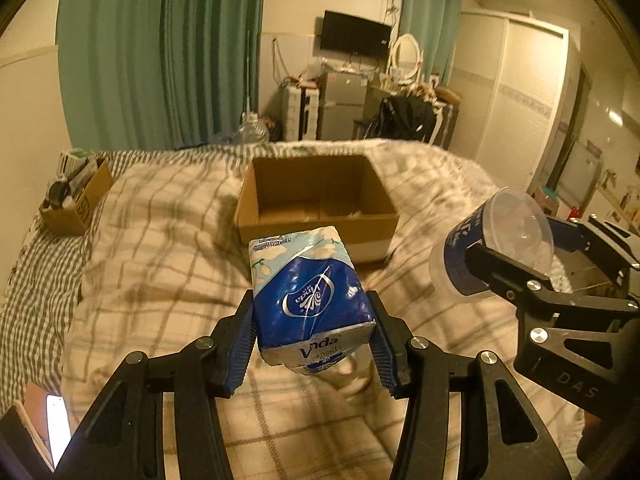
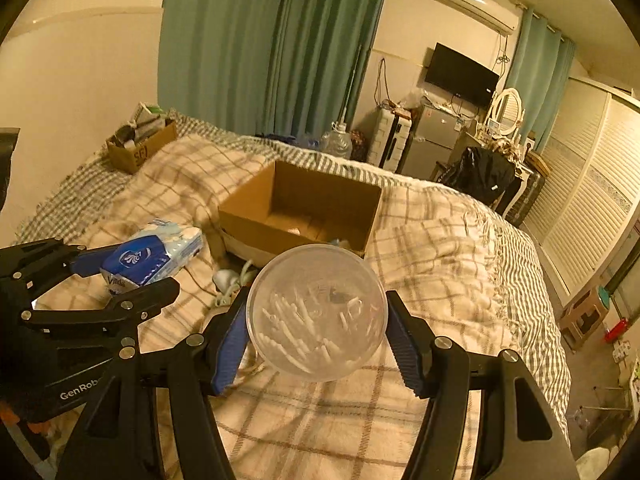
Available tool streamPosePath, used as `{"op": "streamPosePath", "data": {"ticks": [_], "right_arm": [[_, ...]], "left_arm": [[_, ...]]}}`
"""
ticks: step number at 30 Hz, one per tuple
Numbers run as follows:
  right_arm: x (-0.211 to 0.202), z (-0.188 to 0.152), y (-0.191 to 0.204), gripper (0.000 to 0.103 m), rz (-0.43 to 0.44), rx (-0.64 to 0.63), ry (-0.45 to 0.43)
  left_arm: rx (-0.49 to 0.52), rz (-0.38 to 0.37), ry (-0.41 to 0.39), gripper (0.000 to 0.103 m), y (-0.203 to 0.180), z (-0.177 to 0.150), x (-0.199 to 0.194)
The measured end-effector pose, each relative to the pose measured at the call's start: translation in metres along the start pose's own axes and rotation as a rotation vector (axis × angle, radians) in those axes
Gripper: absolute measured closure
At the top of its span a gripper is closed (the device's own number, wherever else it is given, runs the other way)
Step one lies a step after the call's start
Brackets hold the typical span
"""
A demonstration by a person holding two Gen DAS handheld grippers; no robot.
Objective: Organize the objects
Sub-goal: 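Lower the tissue pack and swab container into the box and open both tools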
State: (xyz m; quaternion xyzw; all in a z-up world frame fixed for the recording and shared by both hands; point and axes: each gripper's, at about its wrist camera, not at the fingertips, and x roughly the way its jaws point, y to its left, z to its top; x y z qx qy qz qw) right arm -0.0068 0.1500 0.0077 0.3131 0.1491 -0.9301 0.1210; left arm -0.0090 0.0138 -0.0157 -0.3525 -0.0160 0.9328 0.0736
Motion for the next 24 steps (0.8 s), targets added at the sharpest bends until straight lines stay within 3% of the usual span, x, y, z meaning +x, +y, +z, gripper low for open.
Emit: {"op": "streamPosePath", "data": {"ticks": [12, 14, 19, 24], "right_arm": [[-0.026, 0.076, -0.021, 0.041, 0.008, -0.029, -0.126], [-0.021, 0.092, -0.026, 0.041, 0.001, -0.028, -0.140], [0.010, 0.131, -0.040, 0.041, 0.030, -0.001, -0.134], [0.064, 0.152, -0.047, 0.041, 0.028, 0.012, -0.088]], "left_arm": [[0.029, -0.050, -0.086, 0.050, 0.003, 0.074, -0.018], [0.031, -0.029, -0.101, 0.050, 0.006, 0.091, -0.013], [0.035, -0.015, -0.102, 0.050, 0.011, 0.131, 0.018], [0.028, -0.013, -0.067, 0.050, 0.017, 0.150, 0.069]]}}
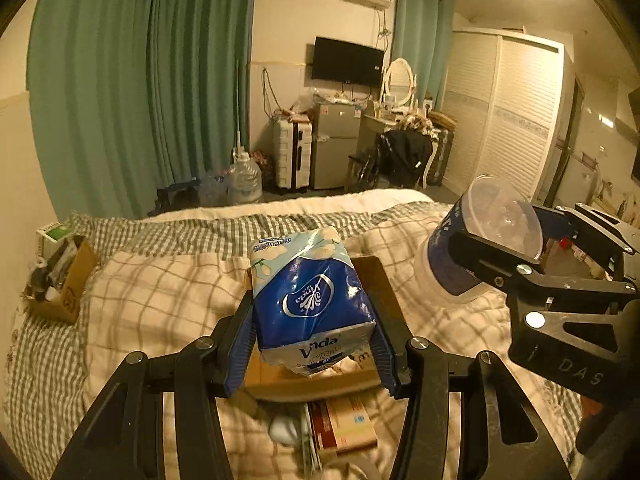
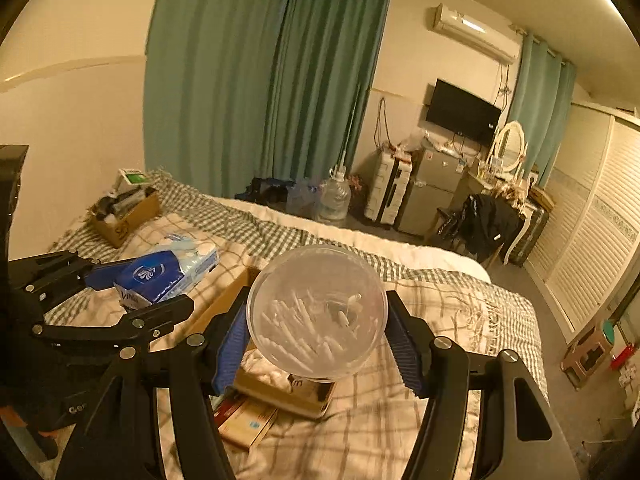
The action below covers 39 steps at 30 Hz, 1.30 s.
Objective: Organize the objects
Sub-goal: 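Lower the tissue pack and swab container into the box and open both tools, then grasp the white tape roll by its rim with the right tool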
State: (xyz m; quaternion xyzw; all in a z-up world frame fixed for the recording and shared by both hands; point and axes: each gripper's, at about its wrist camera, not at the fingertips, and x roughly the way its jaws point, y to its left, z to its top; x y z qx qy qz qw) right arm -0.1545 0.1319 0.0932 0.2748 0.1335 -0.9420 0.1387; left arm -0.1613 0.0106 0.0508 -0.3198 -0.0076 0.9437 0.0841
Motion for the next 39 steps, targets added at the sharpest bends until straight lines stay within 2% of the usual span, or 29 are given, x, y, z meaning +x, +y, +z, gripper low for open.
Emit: {"op": "streamPosePath", "data": {"ticks": [8, 12, 15, 20, 21, 22, 23, 26, 29, 37, 39], "right_arm": [[0.105, -0.010, -0.014, 0.041, 0.055, 0.032, 0.109], [0.144, -0.021, -0.015, 0.041, 0.067, 0.028, 0.145], [0.167, -0.031, -0.017, 0.041, 0.072, 0.027, 0.162], [0.178, -0.040, -0.017, 0.040, 0.085, 0.052, 0.169], [0.175, -0.039, -0.017, 0.038, 0.078, 0.058, 0.158], [0.172, -0.038, -0.018, 0.024, 0.066, 0.062, 0.146], [0.166, -0.036, -0.020, 0.017, 0.054, 0.066, 0.131], [0.141, -0.029, -0.029, 0.017, 0.031, 0.077, 0.099], [0.110, -0.023, -0.035, 0.016, 0.018, 0.086, 0.083], [0.011, -0.023, -0.037, 0.012, -0.009, 0.054, 0.038], [-0.010, -0.026, -0.033, 0.010, -0.010, 0.044, 0.025]], "left_arm": [[-0.013, -0.012, 0.097, 0.050, 0.017, -0.016, 0.091], [-0.004, -0.009, 0.149, 0.050, 0.021, -0.028, 0.131], [0.004, -0.013, 0.165, 0.050, 0.023, -0.037, 0.149], [-0.030, -0.024, 0.192, 0.046, 0.027, -0.047, 0.163], [-0.034, -0.024, 0.198, 0.045, 0.027, -0.048, 0.162], [-0.033, -0.022, 0.202, 0.042, 0.026, -0.048, 0.160], [-0.027, -0.018, 0.202, 0.035, 0.025, -0.049, 0.156], [-0.005, 0.012, 0.179, 0.018, 0.021, -0.048, 0.135], [-0.001, 0.029, 0.153, 0.011, 0.021, -0.045, 0.106], [-0.020, 0.076, 0.093, 0.000, 0.030, -0.051, 0.010], [-0.008, 0.098, 0.080, 0.000, 0.030, -0.055, -0.011]]}}
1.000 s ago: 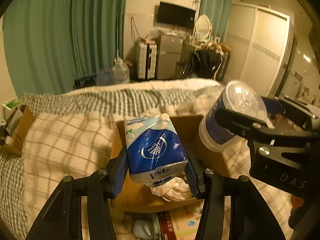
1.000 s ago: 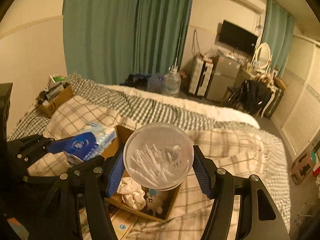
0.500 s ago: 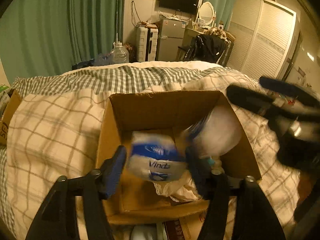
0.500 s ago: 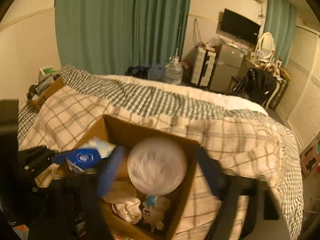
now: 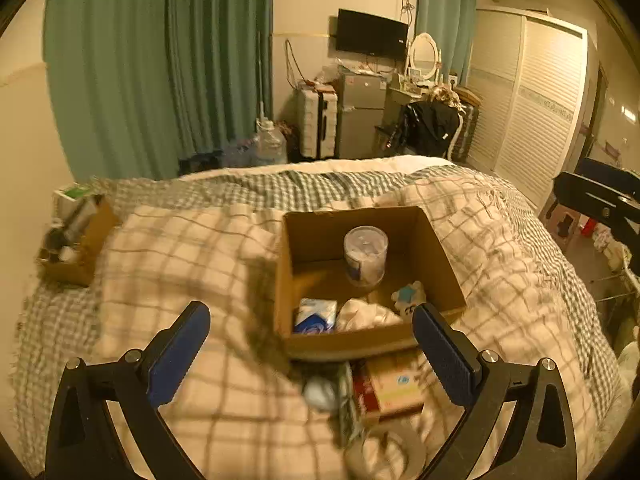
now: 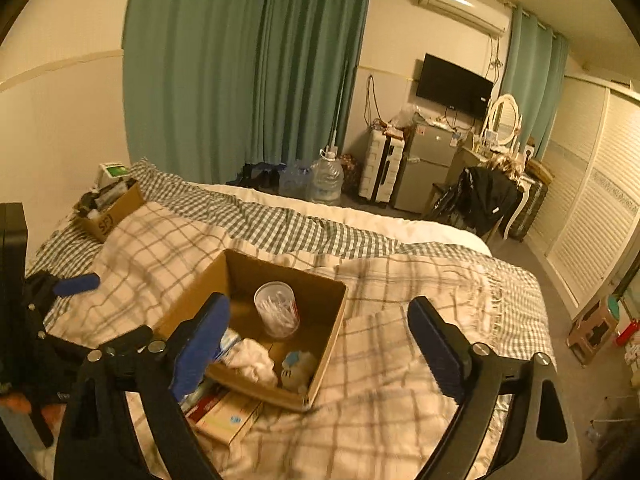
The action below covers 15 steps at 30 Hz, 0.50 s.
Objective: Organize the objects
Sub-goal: 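Grasp the white tape roll by its rim with the right tool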
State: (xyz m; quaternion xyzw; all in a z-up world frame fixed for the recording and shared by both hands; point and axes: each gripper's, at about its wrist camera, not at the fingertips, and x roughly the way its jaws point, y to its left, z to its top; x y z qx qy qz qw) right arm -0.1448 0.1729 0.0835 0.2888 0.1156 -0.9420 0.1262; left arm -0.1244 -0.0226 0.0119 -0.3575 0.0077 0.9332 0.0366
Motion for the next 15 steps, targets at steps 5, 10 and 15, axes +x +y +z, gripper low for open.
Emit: {"op": "streamPosePath", "data": {"ticks": [5, 10, 15], "right_arm": [[-0.041, -0.022, 0.016, 0.000, 0.008, -0.040, -0.016], [-0.050, -0.063, 0.042, 0.000, 0.041, -0.068, 0.025], [-0.024, -0.116, 0.071, 0.000, 0.057, -0.098, 0.118]], "left_arm": [[-0.002, 0.029, -0.003, 0.000, 0.004, -0.025, -0.036], [-0.054, 0.047, -0.001, 0.000, 0.012, -0.064, -0.052], [-0.141, 0.070, 0.028, 0.000, 0.020, -0.111, -0.043]]}}
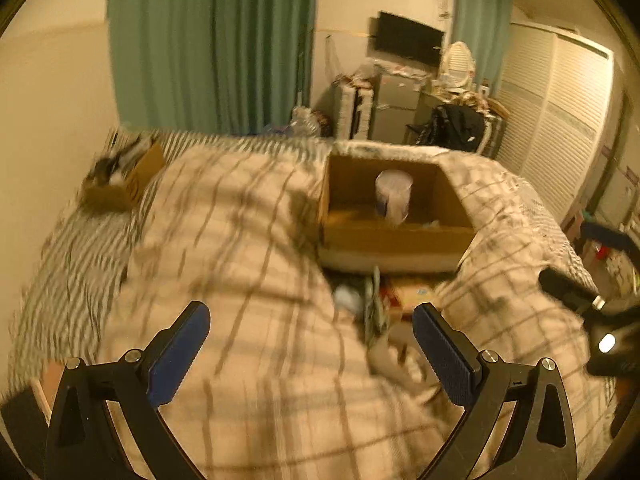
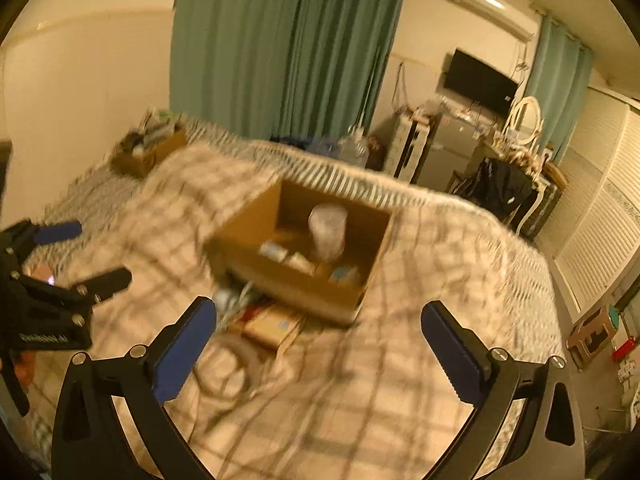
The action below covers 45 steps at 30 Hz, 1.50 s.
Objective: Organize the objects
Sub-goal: 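Grasp the white tape roll by its rim with the right tool, then grasp the grey-green plastic hooks with the left tool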
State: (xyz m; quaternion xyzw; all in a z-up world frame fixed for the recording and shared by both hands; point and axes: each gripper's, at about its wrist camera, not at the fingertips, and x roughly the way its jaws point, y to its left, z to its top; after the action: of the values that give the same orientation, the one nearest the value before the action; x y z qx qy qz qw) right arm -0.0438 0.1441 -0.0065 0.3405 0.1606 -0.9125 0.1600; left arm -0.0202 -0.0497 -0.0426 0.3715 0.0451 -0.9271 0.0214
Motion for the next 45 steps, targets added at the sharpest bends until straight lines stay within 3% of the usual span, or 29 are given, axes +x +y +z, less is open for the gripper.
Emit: {"op": "streamPosePath", "data": {"ticks": [3, 6, 14, 25, 27, 33, 38, 42, 45], "right_arm": [[0.027, -0.023, 0.016, 0.000, 0.056, 0.004, 0.071], [0.057, -0.038, 0.031, 0.000, 0.092, -0.007, 0.140], [0.116, -0.048, 0.054, 0.000, 0.136, -0.011, 0.273], [0.160, -0.056, 0.066, 0.004, 0.200, -0.002, 0.386], [0.154, -0.055, 0.066, 0.023, 0.238, 0.003, 0.375], [0.111, -0.043, 0.055, 0.022, 0.201, -0.007, 0.279], [0.068, -0.023, 0.019, 0.022, 0.060, -0.022, 0.163], [0.059, -0.017, -0.009, 0.022, -0.014, 0.007, 0.136], [0.063, -0.020, -0.022, 0.022, -0.014, 0.027, 0.136]], "left_arm": [[-0.036, 0.024, 0.042, 0.000, 0.008, -0.021, 0.015], [-0.008, 0.050, 0.064, 0.000, 0.010, -0.029, 0.027], [0.005, 0.111, 0.064, 0.000, 0.020, -0.034, 0.039], [-0.045, 0.083, 0.094, 0.000, 0.035, -0.038, 0.048], [-0.047, 0.083, 0.093, 0.000, 0.035, -0.038, 0.047], [-0.032, 0.084, 0.089, 0.000, 0.028, -0.035, 0.042], [-0.003, 0.051, 0.102, 0.000, 0.006, -0.029, 0.047], [0.043, 0.017, 0.133, 0.000, -0.022, -0.024, 0.063], [0.079, 0.011, 0.169, 0.001, -0.039, -0.022, 0.081]]}}
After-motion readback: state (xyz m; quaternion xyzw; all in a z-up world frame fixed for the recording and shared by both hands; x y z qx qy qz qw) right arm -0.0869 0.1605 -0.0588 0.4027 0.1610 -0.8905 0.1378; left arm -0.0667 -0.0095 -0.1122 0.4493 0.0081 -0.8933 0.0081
